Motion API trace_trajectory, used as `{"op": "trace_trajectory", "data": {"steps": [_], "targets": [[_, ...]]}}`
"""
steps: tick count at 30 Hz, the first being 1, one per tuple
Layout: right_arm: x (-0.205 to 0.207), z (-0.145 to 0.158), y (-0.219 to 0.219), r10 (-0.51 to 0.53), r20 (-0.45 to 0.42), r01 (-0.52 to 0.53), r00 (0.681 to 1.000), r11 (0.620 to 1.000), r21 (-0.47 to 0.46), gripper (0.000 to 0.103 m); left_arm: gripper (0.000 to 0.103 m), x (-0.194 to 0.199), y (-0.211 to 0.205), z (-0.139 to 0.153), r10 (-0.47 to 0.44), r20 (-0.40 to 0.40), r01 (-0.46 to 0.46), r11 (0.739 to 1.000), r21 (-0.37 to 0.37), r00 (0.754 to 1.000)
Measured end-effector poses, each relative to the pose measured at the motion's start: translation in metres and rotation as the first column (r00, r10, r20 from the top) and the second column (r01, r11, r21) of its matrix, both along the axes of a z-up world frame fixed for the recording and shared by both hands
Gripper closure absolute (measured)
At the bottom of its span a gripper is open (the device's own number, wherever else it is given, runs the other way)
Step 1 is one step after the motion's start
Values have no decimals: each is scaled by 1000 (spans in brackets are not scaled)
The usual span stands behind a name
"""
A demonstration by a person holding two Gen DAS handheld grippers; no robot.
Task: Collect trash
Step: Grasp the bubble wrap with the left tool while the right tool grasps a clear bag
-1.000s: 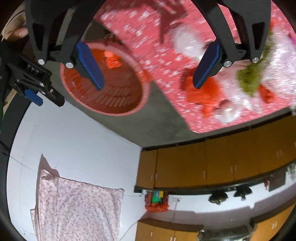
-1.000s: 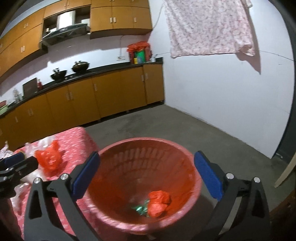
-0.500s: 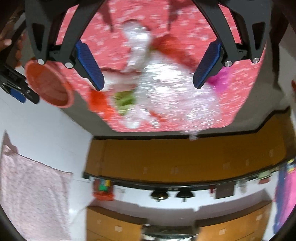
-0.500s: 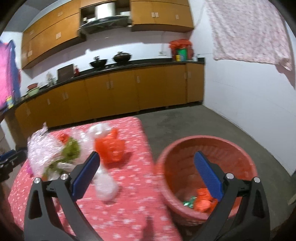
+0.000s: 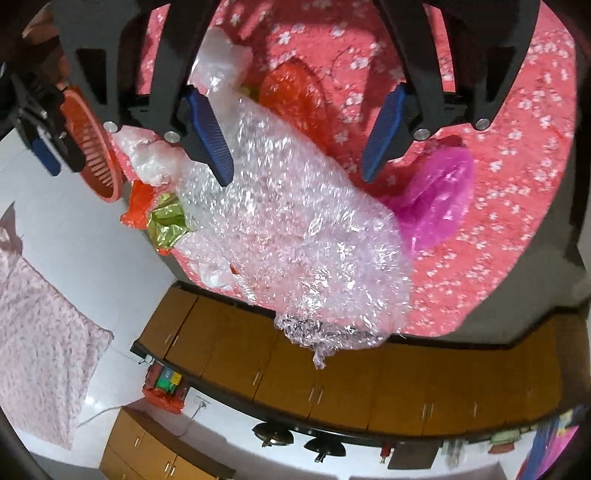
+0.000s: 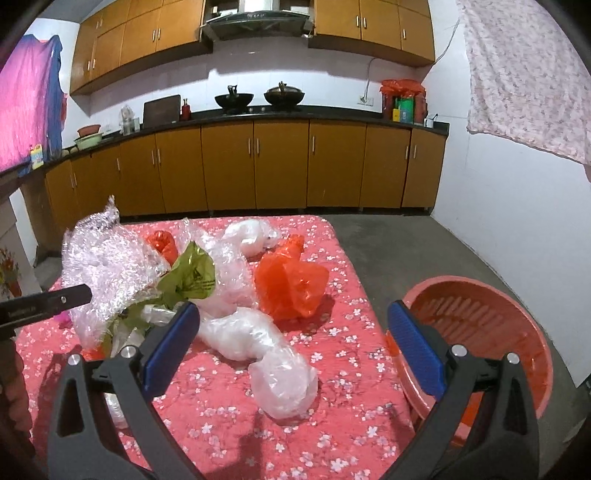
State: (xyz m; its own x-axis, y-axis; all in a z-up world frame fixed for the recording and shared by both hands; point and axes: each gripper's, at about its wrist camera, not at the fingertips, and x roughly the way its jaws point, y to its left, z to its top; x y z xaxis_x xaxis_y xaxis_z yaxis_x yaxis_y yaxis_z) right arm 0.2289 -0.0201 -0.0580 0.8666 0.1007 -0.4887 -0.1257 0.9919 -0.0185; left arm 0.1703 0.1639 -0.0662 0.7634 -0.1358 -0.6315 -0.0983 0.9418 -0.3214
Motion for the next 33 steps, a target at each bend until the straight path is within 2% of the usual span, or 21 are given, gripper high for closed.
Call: {"op": "trace_trajectory", "data": {"steps": [3, 5, 8, 10, 19, 30, 32, 33], "targets": [[6, -5, 4, 1, -10, -1, 1000, 1000, -13, 4, 53, 4, 0, -2, -20, -7, 20, 1000, -15, 1000], [8, -9, 7, 2, -17, -2, 1000, 1000, -21, 4, 71, 7, 1, -3, -28, -8, 28, 999, -23, 1000], [12, -14, 9, 2, -28, -3, 1000, 1000, -25, 4, 87, 6, 3, -3, -33, 5, 33, 999, -32, 999], [14, -17, 9, 4, -40, -4, 999, 1000, -20, 5, 91, 3, 3, -2, -33, 21, 34, 999, -22, 999], [29, -31, 13, 50, -141, -52, 989, 999, -13, 19, 94, -15, 5, 24, -52, 107, 51, 999, 18, 993], [55, -53, 20, 36, -271, -51, 962, 998, -47, 21, 94, -30, 20, 43, -27, 165, 17, 998, 58, 986], [58, -56, 20, 46, -294, -60, 955, 998, -36, 26, 94, -30, 21, 46, -19, 171, 8, 998, 64, 985], [59, -57, 21, 56, -304, -68, 951, 997, -30, 34, 94, -31, 21, 47, -16, 174, 4, 998, 67, 985]]}}
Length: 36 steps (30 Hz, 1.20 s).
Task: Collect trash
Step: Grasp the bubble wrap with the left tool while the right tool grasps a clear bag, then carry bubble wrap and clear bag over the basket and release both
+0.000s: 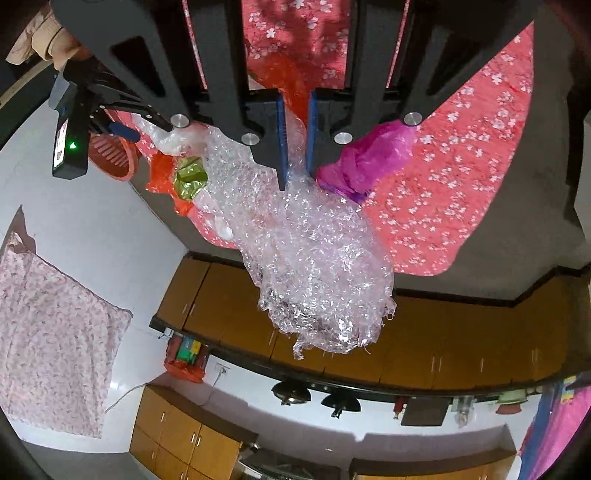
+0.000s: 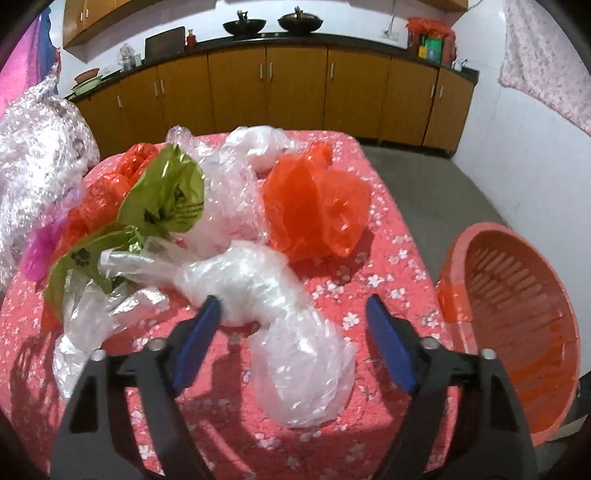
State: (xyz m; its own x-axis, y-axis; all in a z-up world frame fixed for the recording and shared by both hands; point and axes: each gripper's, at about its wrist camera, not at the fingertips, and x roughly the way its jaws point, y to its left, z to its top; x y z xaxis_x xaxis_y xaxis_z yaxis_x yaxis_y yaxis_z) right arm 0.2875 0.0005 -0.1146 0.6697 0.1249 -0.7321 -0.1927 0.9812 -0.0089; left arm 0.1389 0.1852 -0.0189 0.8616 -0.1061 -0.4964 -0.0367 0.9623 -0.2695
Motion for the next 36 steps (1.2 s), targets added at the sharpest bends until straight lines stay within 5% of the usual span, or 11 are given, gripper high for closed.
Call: {"op": "trace_trajectory", "data": {"steps": [8, 21, 36], "targets": [[-8, -1, -5, 54, -59, -48, 997, 994, 99, 85, 94, -8, 0, 5, 20, 12, -21, 1000, 14, 1000], [-59, 45, -43, 2, 55, -11, 998, 986, 169, 86, 94, -19, -18, 16, -10, 37, 9, 999, 40, 999], [-97, 97, -123, -213, 173, 175, 962, 962, 212, 86, 94, -10, -75, 23, -133, 50, 130, 989, 64, 990]]}}
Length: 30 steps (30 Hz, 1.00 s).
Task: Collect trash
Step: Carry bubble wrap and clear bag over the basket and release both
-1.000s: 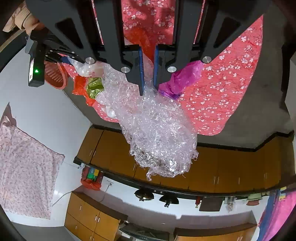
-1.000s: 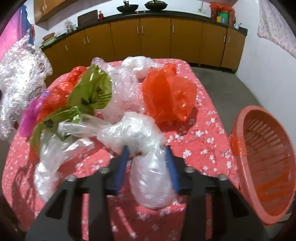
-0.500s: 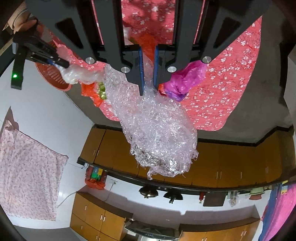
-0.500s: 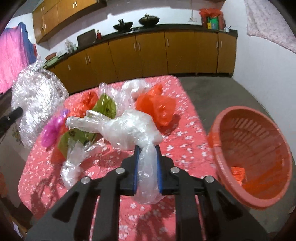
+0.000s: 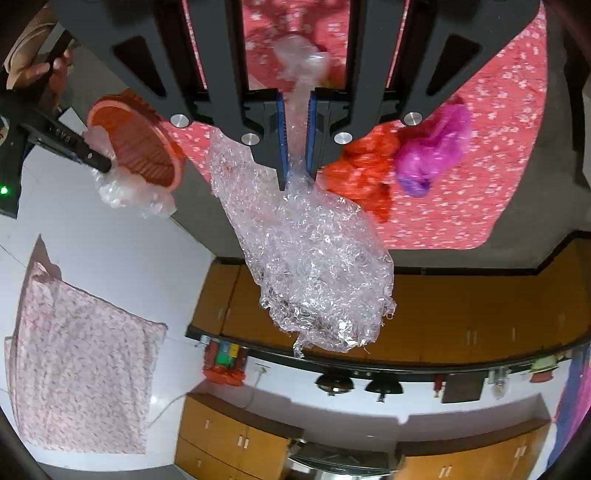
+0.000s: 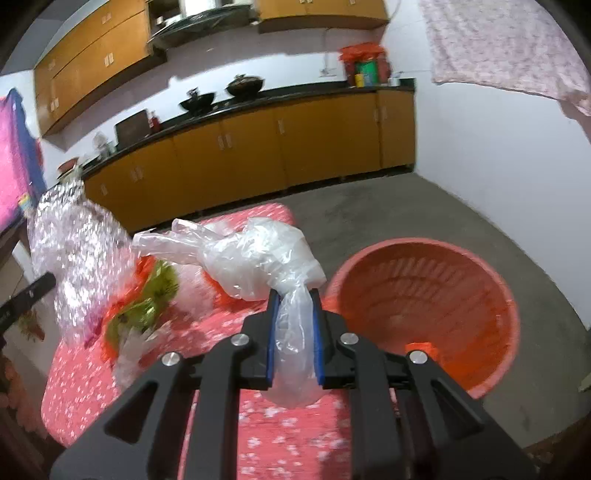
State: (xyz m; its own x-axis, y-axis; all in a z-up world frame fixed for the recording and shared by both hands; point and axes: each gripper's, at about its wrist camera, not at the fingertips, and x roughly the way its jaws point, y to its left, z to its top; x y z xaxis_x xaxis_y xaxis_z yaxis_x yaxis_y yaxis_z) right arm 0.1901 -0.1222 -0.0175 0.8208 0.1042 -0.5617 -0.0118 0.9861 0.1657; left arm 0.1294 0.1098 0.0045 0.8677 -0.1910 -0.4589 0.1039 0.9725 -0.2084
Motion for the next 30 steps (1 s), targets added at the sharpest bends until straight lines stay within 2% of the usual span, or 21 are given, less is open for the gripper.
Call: {"op": "trace_trajectory", "data": {"steps": [14, 30], "targets": [[-7, -1, -76, -214, 21, 213, 977, 977, 13, 86, 94, 27, -86, -10, -176, -27, 177, 984, 8, 984], [6, -24, -140, -393, -16, 393, 920, 918, 49, 87, 94, 57, -182, -27, -361, -67, 365, 929, 61, 930]]}}
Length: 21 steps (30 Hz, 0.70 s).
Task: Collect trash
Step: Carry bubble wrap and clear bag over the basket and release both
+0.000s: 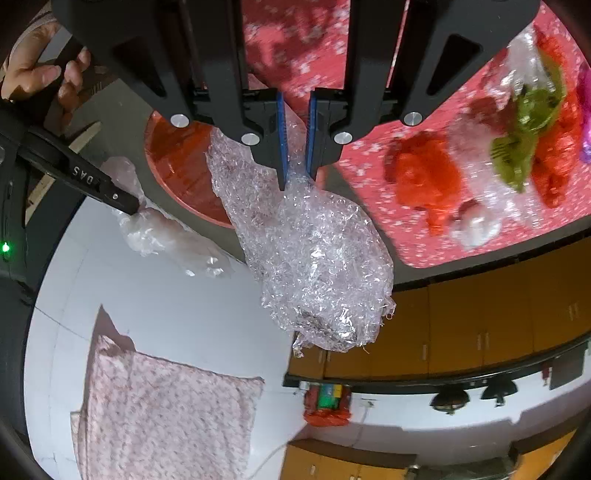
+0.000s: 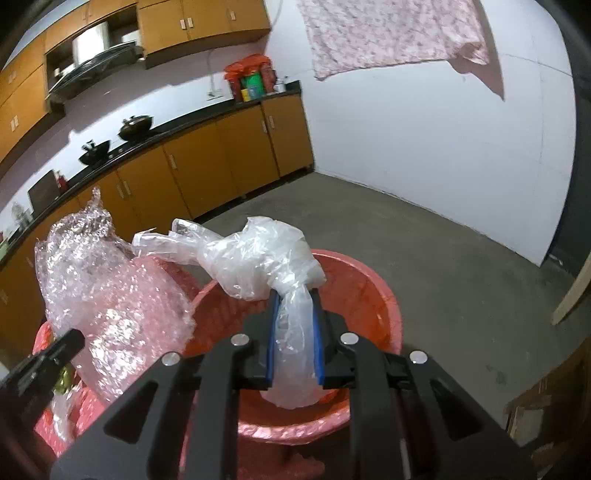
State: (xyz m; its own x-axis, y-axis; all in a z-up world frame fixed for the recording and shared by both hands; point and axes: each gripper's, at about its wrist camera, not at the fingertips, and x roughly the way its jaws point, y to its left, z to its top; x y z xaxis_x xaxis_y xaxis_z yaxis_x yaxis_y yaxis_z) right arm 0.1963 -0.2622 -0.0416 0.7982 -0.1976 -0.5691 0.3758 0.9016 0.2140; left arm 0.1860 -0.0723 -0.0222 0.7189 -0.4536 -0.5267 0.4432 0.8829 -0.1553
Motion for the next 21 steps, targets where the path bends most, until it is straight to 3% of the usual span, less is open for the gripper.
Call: {"op": "trace_trajectory", "data": {"steps": [9, 21], "targets": [[11, -14, -24, -52, -8, 53, 999, 998, 38, 87, 94, 18, -34, -10, -60, -23, 61, 998, 24, 998], [19, -30, -29, -42, -12, 43, 999, 998, 52, 86, 94, 35, -64, -21, -98, -49, 100, 994, 36, 994]]}}
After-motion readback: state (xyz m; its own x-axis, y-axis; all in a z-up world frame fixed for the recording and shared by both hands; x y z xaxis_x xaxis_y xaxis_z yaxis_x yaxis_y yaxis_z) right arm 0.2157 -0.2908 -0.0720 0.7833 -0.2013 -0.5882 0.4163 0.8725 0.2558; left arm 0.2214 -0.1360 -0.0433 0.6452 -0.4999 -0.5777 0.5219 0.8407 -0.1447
